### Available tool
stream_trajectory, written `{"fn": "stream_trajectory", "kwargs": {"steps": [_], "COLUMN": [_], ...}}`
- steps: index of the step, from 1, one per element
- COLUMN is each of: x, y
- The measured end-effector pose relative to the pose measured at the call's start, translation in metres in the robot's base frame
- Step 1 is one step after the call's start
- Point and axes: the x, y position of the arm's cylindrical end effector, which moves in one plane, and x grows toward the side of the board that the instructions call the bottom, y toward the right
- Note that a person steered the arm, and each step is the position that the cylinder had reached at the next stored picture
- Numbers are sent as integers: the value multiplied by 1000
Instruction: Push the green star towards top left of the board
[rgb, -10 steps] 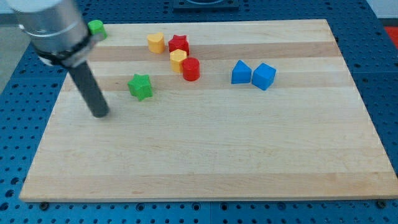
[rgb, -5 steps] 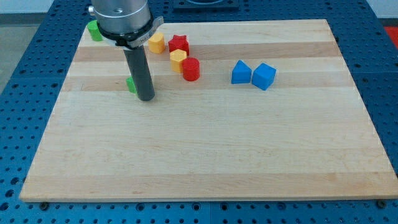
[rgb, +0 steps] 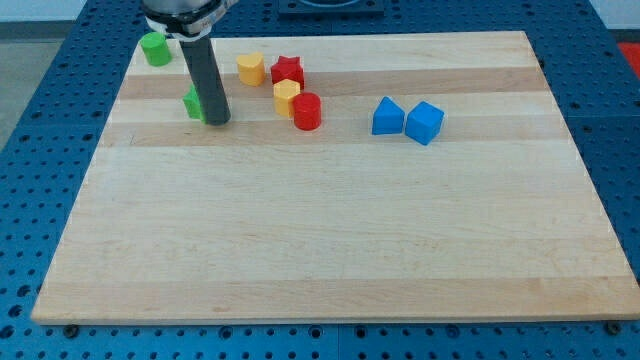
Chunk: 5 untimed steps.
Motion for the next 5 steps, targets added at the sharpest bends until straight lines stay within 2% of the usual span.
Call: {"fn": "stream_trajectory", "kwargs": {"steps": [4,5], "x": [-56,-51], "y": [-42,-43]}}
